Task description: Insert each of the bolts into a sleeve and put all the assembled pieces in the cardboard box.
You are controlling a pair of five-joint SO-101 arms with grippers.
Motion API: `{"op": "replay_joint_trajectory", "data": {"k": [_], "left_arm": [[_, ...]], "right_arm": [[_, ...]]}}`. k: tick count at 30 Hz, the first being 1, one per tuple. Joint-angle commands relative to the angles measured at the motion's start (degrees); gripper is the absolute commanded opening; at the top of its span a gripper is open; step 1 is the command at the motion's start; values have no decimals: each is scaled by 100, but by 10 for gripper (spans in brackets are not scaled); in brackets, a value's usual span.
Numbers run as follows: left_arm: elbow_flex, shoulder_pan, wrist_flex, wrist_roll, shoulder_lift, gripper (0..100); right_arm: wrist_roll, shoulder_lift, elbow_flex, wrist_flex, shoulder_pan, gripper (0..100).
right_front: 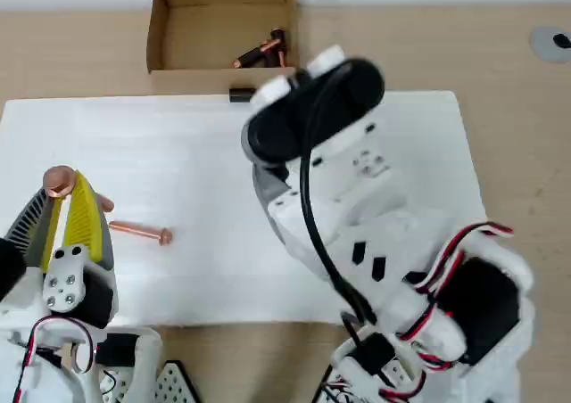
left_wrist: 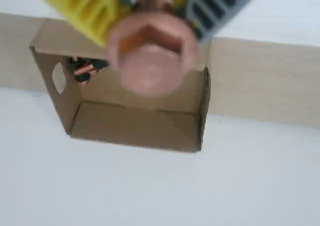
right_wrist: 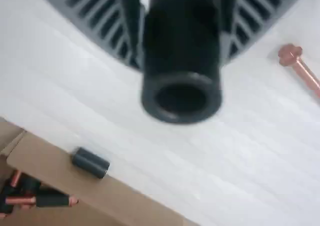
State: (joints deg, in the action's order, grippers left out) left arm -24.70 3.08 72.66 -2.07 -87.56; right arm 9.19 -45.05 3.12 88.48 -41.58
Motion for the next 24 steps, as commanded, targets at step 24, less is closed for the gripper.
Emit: {"op": "replay_joint_trajectory", "data": {"k": [24], "left_arm": [[-1081,-255,-457,1020,13,5]], "right_arm": [[-510,-3714,-7503,-5538,-1473,9]]}}
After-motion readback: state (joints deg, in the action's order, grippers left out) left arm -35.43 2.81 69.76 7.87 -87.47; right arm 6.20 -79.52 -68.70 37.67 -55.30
